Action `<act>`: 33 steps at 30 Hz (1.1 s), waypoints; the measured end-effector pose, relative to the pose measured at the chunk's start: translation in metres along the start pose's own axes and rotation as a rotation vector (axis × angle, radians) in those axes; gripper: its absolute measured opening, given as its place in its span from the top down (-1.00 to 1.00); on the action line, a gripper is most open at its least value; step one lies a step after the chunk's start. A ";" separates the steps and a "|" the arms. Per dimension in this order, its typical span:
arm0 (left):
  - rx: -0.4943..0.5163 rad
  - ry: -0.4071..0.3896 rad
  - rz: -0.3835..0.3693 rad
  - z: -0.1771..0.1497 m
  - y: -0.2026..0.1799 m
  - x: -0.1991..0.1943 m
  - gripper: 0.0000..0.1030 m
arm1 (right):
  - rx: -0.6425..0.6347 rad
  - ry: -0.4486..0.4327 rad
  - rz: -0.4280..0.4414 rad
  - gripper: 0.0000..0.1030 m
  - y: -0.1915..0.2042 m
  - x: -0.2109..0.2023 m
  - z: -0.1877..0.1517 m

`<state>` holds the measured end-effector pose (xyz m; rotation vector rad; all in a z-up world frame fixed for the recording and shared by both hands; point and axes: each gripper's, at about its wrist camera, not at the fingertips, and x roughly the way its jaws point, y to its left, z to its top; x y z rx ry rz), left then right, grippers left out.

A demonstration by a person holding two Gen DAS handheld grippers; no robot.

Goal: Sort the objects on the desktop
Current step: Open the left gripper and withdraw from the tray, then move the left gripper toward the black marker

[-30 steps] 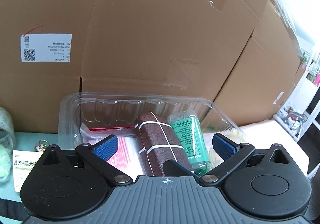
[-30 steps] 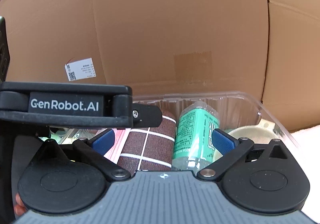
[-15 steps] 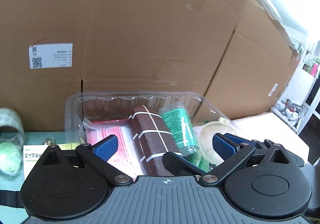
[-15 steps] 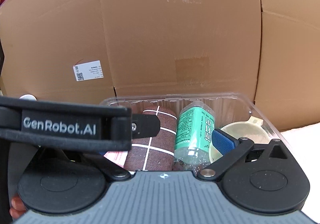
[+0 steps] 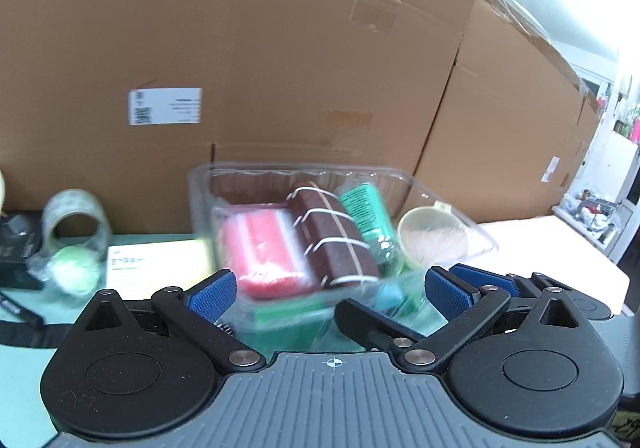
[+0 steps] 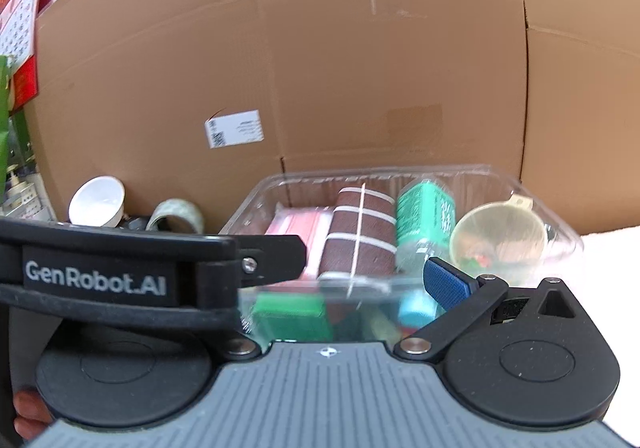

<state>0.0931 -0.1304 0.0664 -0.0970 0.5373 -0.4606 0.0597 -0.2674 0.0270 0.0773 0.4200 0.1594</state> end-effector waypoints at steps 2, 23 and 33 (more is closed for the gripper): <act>-0.001 -0.012 0.025 -0.007 0.004 -0.011 -1.00 | -0.001 0.002 0.008 -0.99 0.002 -0.014 -0.007; -0.143 0.051 0.240 -0.055 0.080 -0.048 -1.00 | -0.057 0.155 0.163 -1.00 0.083 0.020 -0.041; -0.195 0.066 0.262 -0.062 0.108 -0.055 -1.00 | -0.098 0.192 0.173 -1.00 0.108 0.031 -0.046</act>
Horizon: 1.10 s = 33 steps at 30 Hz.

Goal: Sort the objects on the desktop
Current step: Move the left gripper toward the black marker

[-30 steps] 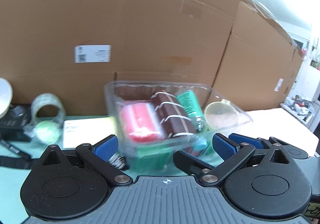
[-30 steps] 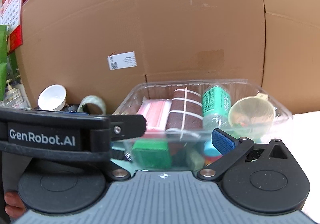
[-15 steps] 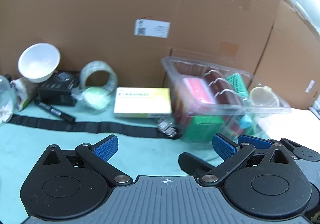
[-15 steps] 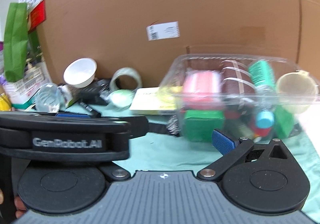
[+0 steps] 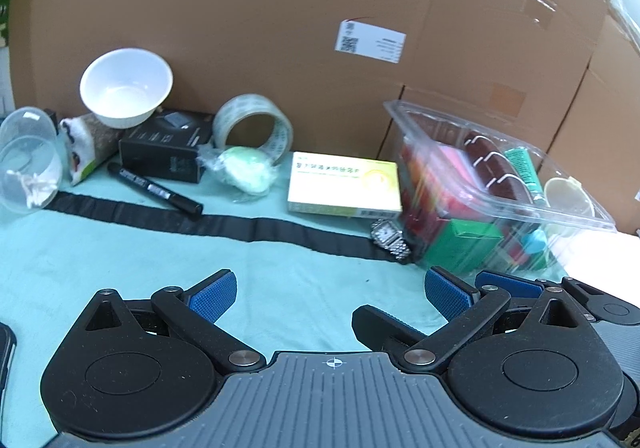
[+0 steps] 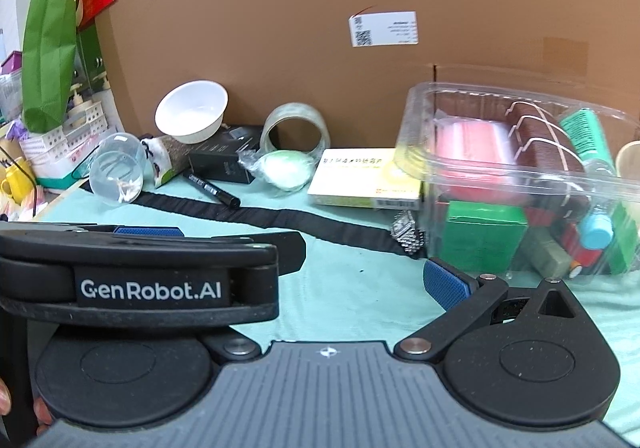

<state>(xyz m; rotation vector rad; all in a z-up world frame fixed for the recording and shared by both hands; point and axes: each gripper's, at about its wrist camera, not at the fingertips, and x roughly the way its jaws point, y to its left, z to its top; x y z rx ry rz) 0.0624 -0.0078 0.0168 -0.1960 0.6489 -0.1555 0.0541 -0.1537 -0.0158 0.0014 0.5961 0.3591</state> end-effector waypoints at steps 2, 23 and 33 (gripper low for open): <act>-0.016 -0.001 -0.007 0.000 0.008 0.001 -1.00 | -0.014 0.008 0.004 -1.00 0.005 0.004 0.000; -0.212 -0.076 0.083 0.033 0.125 0.023 -0.96 | -0.091 0.026 0.165 -0.96 0.040 0.082 0.023; -0.400 -0.034 0.148 0.047 0.162 0.068 -0.74 | -0.177 0.085 0.248 -0.30 0.060 0.140 0.037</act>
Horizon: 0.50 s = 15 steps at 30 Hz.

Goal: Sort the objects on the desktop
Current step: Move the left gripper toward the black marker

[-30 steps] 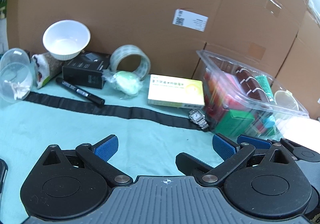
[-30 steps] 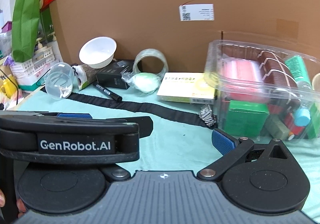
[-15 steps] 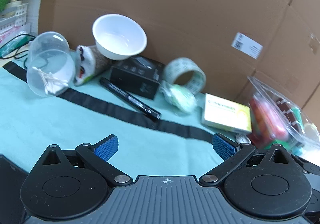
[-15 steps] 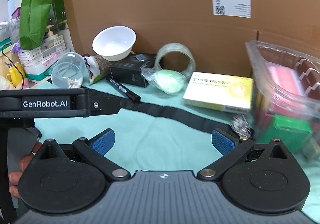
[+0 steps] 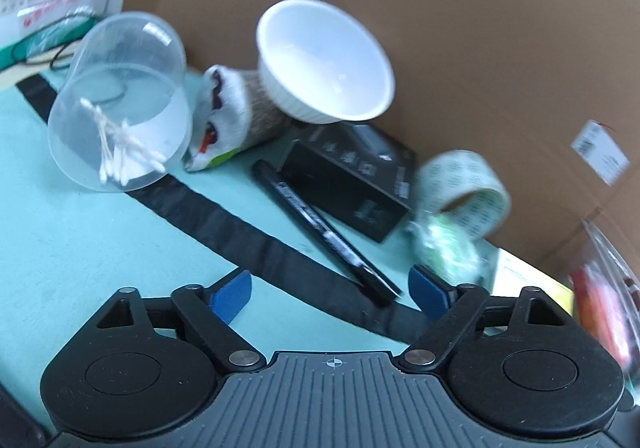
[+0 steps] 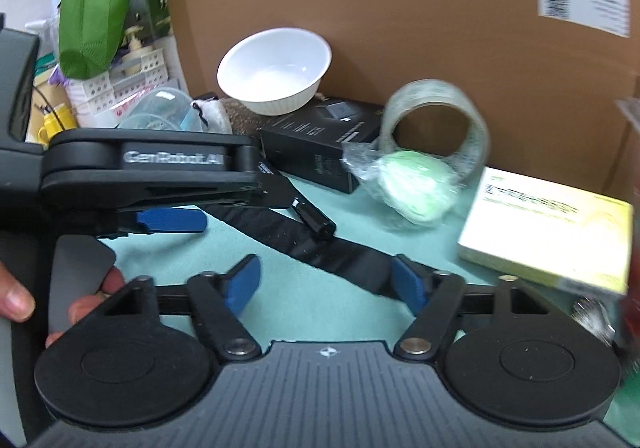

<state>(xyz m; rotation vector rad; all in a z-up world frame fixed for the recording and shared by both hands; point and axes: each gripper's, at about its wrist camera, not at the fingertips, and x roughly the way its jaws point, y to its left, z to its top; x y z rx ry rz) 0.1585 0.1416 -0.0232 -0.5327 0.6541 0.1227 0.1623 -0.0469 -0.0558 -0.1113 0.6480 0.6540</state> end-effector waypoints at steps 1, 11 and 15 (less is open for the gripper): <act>-0.001 -0.015 -0.005 0.001 0.001 0.001 -0.74 | -0.006 0.007 0.007 -0.27 0.000 0.004 0.002; -0.053 -0.068 -0.047 0.010 0.007 0.018 -0.59 | -0.076 0.037 0.029 0.02 0.002 0.039 0.016; -0.030 -0.087 -0.050 0.011 0.009 0.021 -0.49 | -0.085 0.023 0.027 0.15 0.005 0.046 0.019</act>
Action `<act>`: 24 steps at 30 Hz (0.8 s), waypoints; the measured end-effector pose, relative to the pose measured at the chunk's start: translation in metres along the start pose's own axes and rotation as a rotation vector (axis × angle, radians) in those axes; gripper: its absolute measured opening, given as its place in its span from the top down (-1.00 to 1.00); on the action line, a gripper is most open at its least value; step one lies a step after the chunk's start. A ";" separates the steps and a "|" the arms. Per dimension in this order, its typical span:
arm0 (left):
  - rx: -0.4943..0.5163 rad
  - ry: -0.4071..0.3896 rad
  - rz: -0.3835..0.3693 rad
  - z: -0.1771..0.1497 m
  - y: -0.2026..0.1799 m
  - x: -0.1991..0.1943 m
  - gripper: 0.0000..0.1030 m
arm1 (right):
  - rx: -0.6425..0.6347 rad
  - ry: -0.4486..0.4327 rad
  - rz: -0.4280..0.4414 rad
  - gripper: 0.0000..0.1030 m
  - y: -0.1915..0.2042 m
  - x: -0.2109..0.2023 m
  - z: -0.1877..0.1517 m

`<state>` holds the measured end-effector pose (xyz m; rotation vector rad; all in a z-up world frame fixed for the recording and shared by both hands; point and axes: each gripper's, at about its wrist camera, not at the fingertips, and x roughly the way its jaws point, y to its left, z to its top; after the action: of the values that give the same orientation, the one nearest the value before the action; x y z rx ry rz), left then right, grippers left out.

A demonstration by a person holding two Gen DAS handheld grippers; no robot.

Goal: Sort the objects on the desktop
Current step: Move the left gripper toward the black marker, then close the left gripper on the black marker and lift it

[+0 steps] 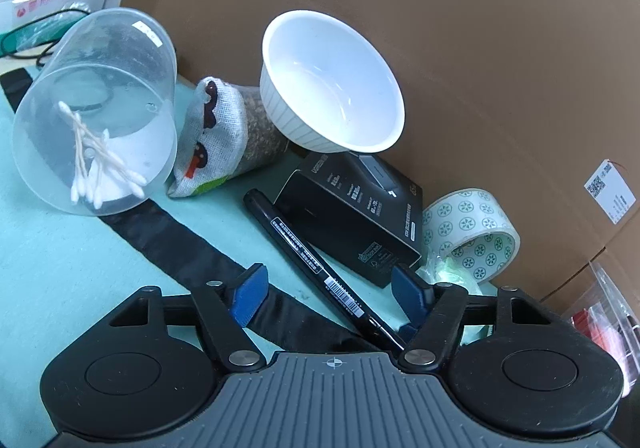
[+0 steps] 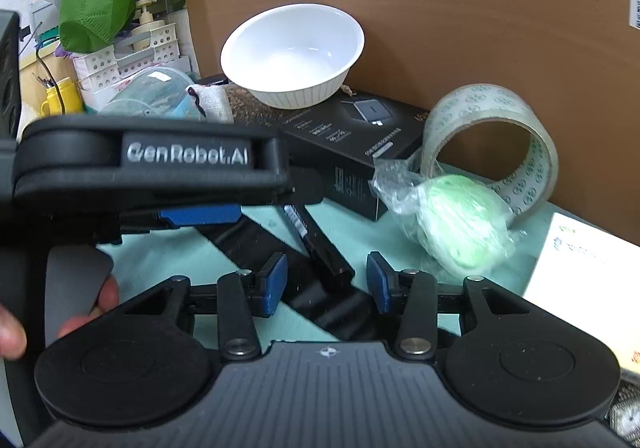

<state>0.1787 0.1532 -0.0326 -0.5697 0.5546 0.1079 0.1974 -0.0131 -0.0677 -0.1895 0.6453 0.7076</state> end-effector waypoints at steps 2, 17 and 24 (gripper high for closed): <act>0.021 -0.008 0.015 0.000 0.000 0.000 -0.35 | -0.009 0.001 -0.002 0.47 0.002 -0.002 0.000; 0.129 0.132 -0.031 -0.036 -0.030 -0.039 0.64 | 0.007 0.041 -0.029 0.63 0.034 -0.082 -0.057; 0.180 0.175 -0.061 -0.073 -0.049 -0.082 0.68 | 0.066 0.037 -0.014 0.62 0.035 -0.133 -0.093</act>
<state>0.0869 0.0770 -0.0164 -0.4220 0.7084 -0.0503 0.0526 -0.0943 -0.0581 -0.1461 0.7008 0.6693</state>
